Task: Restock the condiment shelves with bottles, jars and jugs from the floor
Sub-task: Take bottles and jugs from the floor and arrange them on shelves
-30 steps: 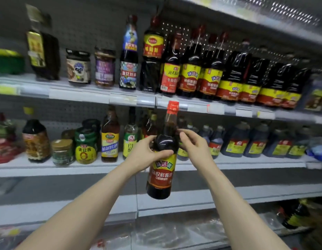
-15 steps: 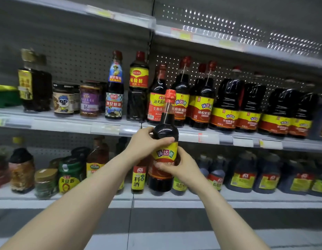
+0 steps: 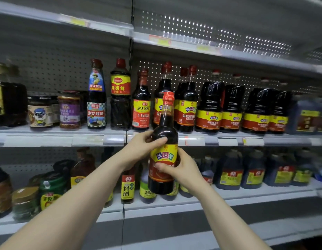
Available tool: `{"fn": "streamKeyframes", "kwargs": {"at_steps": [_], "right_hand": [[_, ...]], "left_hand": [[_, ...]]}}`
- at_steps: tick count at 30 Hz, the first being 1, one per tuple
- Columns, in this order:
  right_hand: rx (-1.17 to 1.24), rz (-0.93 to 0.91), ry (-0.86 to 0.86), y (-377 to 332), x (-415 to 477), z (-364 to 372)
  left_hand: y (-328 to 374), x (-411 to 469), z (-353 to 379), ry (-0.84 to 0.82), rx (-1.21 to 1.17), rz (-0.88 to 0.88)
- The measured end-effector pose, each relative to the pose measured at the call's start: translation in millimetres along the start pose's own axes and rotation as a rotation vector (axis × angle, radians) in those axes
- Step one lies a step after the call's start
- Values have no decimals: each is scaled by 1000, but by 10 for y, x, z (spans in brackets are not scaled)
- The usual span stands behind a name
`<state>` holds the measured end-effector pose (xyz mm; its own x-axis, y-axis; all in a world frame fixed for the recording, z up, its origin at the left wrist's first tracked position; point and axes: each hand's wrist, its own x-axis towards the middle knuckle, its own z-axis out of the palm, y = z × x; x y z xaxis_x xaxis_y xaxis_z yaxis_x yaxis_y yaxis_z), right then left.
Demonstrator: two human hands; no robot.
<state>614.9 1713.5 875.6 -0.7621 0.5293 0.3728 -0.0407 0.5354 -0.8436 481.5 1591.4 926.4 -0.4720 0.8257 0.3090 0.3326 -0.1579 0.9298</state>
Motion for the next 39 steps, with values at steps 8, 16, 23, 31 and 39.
{"fn": "streamKeyframes", "kwargs": {"at_steps": [8,16,23,31,39], "right_hand": [[16,76,88,-177,-172,-219],[4,77,85,-80,-146,-407],[3,0,63,93,256,-896],[-8,-162,87,58,1114,-1547],[33,-213,28,86,1646,-1654]], "left_hand": [[43,-129,164,-77,17,-43],[90,-42,381,-38,40,11],[181,402,755,114,125,100],[505,1141,1170,279,162,92],[605,1531,1298,413,135,54]]}}
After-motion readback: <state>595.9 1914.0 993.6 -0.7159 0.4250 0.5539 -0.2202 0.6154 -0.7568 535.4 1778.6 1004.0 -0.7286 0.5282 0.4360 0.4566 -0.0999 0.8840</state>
